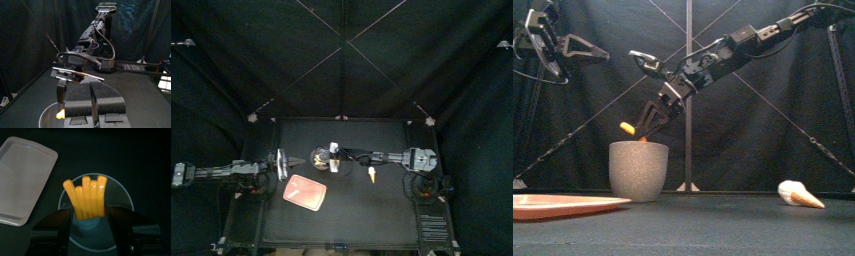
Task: Pick the fries then place it in the grey bowl
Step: Drop fries in the grey bowl and return to neutral
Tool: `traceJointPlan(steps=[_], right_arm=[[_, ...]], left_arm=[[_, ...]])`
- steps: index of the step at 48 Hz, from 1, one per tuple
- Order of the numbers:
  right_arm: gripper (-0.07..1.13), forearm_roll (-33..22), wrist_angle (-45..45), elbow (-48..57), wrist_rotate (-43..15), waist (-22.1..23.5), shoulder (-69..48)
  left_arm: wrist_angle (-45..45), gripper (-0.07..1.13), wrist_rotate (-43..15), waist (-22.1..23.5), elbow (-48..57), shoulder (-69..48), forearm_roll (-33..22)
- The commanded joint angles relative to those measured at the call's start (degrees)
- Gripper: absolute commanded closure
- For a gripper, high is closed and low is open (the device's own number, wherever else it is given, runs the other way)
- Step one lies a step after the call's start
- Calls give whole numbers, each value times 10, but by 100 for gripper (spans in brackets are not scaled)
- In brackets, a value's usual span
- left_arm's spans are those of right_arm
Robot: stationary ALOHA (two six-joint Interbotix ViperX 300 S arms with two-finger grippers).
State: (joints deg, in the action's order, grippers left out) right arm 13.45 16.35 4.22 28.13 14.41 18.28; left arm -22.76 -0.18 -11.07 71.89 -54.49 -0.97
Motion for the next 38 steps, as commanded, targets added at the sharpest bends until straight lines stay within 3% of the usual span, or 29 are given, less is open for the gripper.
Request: traceJointPlan(steps=[1,8,27,38], right_arm=[[21,7,0,-11,0,2,-20],[12,7,-4,-11,-1,2,-20],[12,28,-40,41,-1,-16,-83],[12,112,-186,172,2,-55,-177]], left_arm=[[-5,106,-1,-2,-12,0,1],[-5,106,-1,-2,-12,-2,0],[-4,106,-1,-1,-9,-2,2],[20,106,-2,-2,-5,-4,8]])
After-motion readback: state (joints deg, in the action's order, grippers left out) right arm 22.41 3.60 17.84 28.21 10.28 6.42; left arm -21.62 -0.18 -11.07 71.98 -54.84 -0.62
